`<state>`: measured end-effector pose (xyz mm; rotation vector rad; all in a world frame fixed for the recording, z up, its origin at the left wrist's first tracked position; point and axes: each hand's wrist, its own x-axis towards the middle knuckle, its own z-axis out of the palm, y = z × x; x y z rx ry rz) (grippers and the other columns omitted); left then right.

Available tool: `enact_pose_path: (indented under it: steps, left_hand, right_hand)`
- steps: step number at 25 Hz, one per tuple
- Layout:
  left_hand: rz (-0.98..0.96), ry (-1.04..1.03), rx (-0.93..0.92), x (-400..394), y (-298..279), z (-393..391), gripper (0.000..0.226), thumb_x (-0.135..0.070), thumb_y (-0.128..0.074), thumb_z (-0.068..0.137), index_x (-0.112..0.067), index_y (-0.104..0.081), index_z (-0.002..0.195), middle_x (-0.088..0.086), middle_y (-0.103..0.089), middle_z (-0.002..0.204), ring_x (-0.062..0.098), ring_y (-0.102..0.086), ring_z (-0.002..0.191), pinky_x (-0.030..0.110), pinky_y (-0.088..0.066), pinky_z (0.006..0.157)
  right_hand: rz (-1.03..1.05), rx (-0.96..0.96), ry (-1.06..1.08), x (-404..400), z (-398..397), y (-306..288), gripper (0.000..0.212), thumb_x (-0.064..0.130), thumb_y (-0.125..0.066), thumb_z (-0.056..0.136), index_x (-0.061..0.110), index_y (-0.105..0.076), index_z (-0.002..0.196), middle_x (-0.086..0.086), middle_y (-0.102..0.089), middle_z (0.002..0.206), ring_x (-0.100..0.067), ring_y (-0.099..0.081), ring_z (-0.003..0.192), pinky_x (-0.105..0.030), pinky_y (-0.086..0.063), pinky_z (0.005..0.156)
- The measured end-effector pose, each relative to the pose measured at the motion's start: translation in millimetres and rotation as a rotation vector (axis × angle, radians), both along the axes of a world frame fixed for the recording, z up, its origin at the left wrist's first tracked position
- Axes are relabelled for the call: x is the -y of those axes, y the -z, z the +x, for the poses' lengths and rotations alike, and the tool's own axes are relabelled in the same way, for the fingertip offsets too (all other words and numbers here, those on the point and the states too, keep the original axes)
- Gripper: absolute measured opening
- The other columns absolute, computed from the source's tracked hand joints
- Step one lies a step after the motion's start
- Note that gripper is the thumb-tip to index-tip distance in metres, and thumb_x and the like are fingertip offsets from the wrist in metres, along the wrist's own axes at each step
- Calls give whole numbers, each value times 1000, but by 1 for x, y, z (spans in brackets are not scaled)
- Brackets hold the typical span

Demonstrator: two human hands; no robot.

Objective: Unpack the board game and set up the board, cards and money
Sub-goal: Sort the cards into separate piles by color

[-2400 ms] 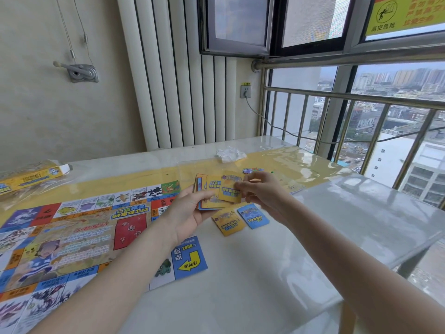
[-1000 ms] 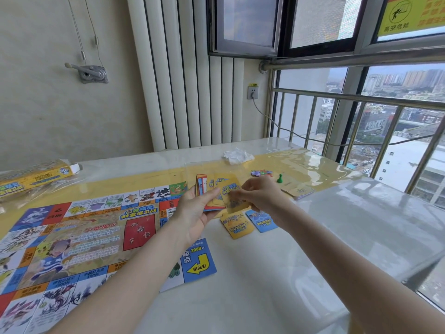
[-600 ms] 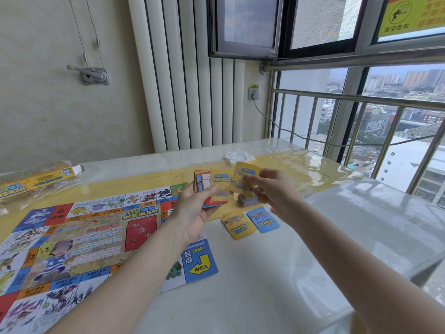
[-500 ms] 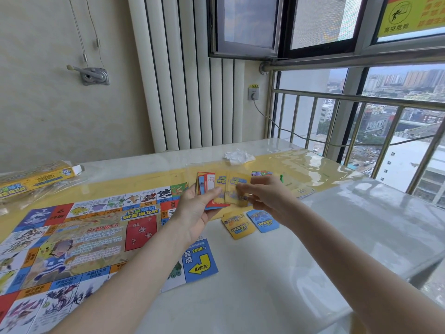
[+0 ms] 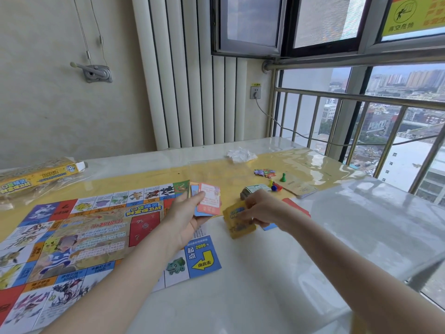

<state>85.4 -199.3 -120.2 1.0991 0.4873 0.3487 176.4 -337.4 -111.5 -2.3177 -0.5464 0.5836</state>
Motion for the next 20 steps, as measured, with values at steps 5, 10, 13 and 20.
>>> enact_pose_path:
  steps: [5,10,13,20]
  left_hand:
    - [-41,18,7,5,2,4,16,-4,-46,95,-10,-51,109,14,-59,101,18,-59,70,32,-55,59]
    - [-22,23,-7,7,6,10,12,-3,-52,92,-9,-54,102,8,-63,83,19,-60,73,30,-54,60]
    - [-10,90,22,16,4,12,15,3,-53,89,-11,-57,91,9,-64,84,19,-61,76,31,-55,65]
    - [-53,113,49,20,1,12,15,3,-53,89,-11,-57,91,11,-65,85,20,-64,75,24,-57,53]
  right_hand:
    - [-247,380,-71,-13,0,17,30,24,-70,79,8,-55,100,-6,-55,95,-21,-53,83,-29,-45,63]
    - [396,19,101,-6,-3,1,31,28,-58,89,-3,-64,89,-6,-57,67,-14,-46,48,-21,-37,42]
    - [494,-54,102,-1,-3,-2,28,23,-66,84,-4,-65,90,-7,-55,63,-11,-43,46,-17,-36,39]
    - [572,-141,156,11,3,-5,22,17,-66,84,-2,-67,95,-4,-51,60,-9,-37,48,-17,-30,42]
